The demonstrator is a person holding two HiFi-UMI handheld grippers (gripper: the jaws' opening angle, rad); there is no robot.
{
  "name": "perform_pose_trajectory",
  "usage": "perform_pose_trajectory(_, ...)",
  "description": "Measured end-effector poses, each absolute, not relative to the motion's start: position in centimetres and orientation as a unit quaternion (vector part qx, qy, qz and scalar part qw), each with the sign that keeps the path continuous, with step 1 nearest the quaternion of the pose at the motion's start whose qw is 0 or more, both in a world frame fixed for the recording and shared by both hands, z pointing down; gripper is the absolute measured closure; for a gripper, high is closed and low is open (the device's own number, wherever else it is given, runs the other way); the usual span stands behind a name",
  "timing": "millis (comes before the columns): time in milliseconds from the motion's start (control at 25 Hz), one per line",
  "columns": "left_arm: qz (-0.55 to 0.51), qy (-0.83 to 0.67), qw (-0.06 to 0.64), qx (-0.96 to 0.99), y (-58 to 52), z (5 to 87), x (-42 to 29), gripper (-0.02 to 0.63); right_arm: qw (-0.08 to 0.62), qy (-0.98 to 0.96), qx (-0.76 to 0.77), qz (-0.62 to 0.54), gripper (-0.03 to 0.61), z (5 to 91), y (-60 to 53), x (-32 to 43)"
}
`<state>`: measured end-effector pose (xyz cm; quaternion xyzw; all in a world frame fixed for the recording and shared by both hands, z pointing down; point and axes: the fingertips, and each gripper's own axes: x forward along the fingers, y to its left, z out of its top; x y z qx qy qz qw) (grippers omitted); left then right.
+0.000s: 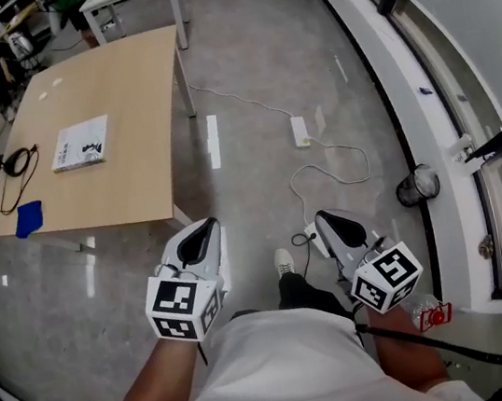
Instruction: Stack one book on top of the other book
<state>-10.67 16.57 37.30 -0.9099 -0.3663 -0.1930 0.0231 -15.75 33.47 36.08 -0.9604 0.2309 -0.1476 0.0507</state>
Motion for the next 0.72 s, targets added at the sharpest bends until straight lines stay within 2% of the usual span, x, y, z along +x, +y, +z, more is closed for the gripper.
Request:
perform_pose_trajectory(320, -0.209, -0.346, 0.001, -0.915, 24.8, 36.8, -2.4, 0.606, 0.069, 0.299, -0.942, -0.134, 0.577, 35.5, 38.5, -4.6)
perform_pose_trajectory(480, -0.192, -0.316, 0.007, -0.929, 27.1, 36.3, 2.2, 0.606, 0.059, 0.326, -0.934, -0.132, 0.577, 36.3, 40.6, -0.3)
perform_pose_trajectory(720, -0.211, -0.290, 0.042, -0.933, 27.8, 37.3, 5.9, 0.606, 0.079, 0.335, -0.929, -0.135, 0.577, 36.6, 42.7, 4.7)
